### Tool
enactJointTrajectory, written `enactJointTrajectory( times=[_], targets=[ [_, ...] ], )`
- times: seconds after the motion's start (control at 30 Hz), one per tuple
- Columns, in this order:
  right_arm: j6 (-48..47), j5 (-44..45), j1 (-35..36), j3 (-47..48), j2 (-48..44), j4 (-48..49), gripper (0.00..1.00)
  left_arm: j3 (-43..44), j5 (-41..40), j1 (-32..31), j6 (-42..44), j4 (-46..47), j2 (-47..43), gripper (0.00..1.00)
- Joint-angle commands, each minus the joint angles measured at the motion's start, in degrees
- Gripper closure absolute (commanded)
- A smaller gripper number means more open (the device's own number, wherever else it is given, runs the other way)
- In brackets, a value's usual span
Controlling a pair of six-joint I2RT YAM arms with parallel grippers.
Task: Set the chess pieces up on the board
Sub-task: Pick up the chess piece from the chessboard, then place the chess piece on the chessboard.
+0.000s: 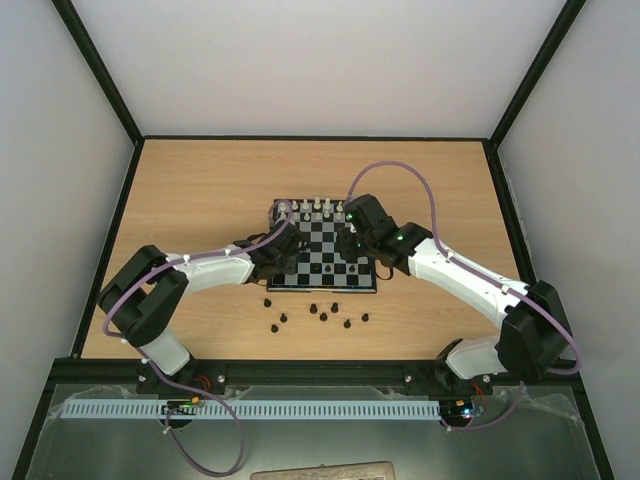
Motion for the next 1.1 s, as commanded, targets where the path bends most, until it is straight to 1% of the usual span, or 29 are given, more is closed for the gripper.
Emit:
enactJointTrajectory(
  times=[0.0,0.1,0.13,0.17,0.27,0.6,0.73,1.07],
  targets=[
    [-0.17,-0.14,-0.07,-0.76,-1.75,0.03,0.69,1.58,-0.45,0.10,0.32,-1.19,0.96,0.80],
    [-0.19,-0.13,-0.10,-0.83,-2.03,0.09,0.69,1.67,-0.31,0.12,0.26,-1.58,0.95,0.92],
    [-0.17,-0.05,-0.06,-0.90,-2.15,0.19,0.69,1.67,-0.30,0.12,0.16,-1.82,0.72,0.94],
    [-0.15,0.00,-0.05,-0.96,-2.26,0.22,0.69,1.67,-0.23,0.12,0.07,-2.09,0.42,0.95],
    [-0.13,-0.19,-0.04,-1.07,-2.48,0.31,0.69,1.59,0.42,0.12,-0.09,-3.34,-0.49,0.96],
    [-0.08,-1.01,-0.11,-1.16,-3.03,0.23,0.69,0.32,-0.97,-0.10,-2.12,-9.83,-5.09,0.96],
    [-0.13,-1.27,-0.07,-1.27,-3.59,0.22,0.69,-1.39,-0.89,-0.39,-3.04,-9.65,-6.53,0.96],
    [-0.22,-1.59,-0.12,-1.32,-3.88,0.05,0.69,-1.20,-0.76,-1.55,-3.81,-8.30,-4.22,0.94]
  ],
)
